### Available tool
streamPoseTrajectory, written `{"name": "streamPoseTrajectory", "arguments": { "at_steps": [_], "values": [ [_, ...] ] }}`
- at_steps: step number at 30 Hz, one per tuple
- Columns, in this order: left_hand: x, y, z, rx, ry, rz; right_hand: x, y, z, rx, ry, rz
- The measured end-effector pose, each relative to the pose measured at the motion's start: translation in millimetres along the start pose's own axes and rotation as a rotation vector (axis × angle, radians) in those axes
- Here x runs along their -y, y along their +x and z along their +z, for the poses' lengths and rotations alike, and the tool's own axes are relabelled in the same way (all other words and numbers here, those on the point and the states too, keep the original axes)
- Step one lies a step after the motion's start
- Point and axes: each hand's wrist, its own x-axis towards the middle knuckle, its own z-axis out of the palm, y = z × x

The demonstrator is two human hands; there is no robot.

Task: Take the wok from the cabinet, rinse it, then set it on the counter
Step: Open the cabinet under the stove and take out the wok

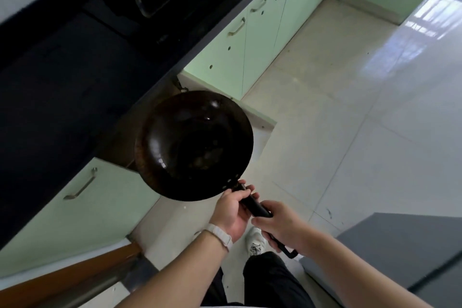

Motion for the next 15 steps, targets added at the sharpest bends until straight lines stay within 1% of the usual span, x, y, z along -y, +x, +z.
{"name": "streamPoseTrajectory", "arguments": {
  "at_steps": [8, 15],
  "values": [
    [-19.3, -64.8, 72.4, 0.044, 0.044, 0.125, 47.5, -60.2, -29.8, -0.021, 0.011, -0.137],
    [-39.5, -81.4, 131.9, 0.129, 0.083, 0.226, 88.4, -82.9, -68.6, -0.047, -0.011, -0.272]
  ]
}}
